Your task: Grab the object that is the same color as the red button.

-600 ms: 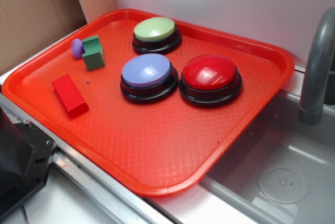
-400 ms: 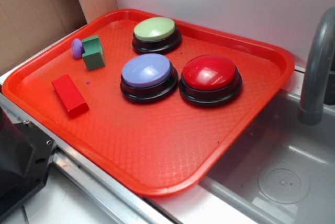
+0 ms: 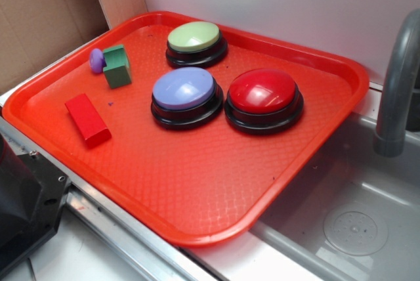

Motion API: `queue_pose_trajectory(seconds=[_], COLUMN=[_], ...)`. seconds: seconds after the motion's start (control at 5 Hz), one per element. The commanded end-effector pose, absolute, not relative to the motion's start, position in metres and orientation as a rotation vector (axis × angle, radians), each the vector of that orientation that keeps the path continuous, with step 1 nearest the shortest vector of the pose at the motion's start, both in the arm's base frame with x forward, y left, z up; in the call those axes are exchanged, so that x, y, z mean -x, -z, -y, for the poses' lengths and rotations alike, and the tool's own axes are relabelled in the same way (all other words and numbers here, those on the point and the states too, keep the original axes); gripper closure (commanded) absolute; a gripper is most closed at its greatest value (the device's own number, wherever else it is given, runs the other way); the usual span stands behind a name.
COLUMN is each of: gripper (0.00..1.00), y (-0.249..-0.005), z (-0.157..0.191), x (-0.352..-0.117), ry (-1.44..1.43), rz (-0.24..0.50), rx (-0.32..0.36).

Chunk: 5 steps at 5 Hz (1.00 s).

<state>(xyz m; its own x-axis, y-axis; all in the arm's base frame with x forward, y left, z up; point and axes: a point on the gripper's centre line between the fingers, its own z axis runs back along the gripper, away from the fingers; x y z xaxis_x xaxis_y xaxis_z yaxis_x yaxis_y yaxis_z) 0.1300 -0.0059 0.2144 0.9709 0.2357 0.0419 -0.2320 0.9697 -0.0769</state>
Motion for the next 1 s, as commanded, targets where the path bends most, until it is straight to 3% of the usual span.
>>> queue_pose_trajectory(seconds=[0.0, 0.2, 0.6, 0.8], gripper=[0.00, 0.00, 0.00, 0.00], y=[-0.169, -0.140, -0.077, -0.046], z=[-0.019, -0.033, -0.071, -0.086], x=[-0.162, -0.169, -0.164, -0.159], ry=[-0.711, -0.962, -1.342, -1.385], rz=[0.061, 0.049, 0.122, 0.199], rx=[0.099, 0.093, 0.075, 0.024])
